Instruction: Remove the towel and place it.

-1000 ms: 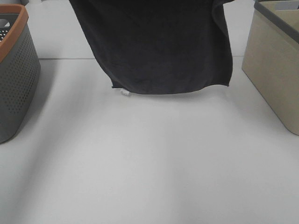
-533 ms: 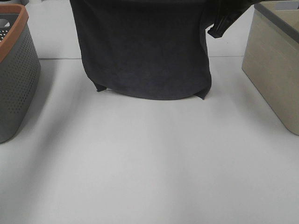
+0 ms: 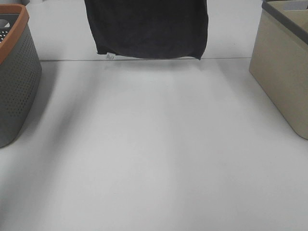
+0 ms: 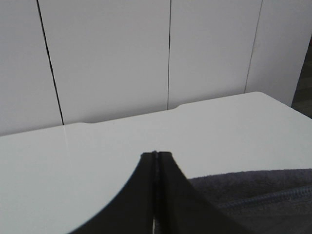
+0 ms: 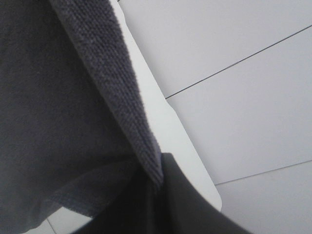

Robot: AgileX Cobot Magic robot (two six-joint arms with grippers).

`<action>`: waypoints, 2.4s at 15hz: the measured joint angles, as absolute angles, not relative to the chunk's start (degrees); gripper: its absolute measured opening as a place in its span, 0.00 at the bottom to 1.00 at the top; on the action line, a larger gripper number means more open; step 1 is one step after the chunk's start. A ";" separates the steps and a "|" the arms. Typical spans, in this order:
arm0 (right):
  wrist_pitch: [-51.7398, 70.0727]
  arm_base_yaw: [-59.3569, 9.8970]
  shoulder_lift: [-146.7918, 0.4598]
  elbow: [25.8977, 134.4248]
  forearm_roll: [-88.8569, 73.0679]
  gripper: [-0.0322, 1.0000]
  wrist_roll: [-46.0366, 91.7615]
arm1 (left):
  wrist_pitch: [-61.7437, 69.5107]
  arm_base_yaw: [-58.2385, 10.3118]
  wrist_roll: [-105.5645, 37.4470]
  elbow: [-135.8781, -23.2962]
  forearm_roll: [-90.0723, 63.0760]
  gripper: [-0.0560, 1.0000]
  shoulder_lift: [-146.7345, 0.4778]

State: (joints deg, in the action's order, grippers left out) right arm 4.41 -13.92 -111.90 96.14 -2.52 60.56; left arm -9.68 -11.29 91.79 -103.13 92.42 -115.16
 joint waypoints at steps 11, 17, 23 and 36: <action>13.81 -14.67 -105.08 67.44 -2.92 0.05 64.97 | 2.52 -20.23 90.70 -68.98 90.93 0.05 -107.72; 13.58 -15.53 -105.08 55.23 -4.24 0.05 68.24 | 4.24 -24.87 90.70 -57.52 88.92 0.05 -105.94; 13.64 -15.53 -105.31 52.60 -9.45 0.05 68.53 | 0.46 -25.04 90.76 -51.74 80.33 0.05 -106.97; 11.86 -15.24 -96.89 52.60 -10.83 0.63 71.33 | -1.55 -24.87 90.53 -52.14 80.04 0.86 -102.39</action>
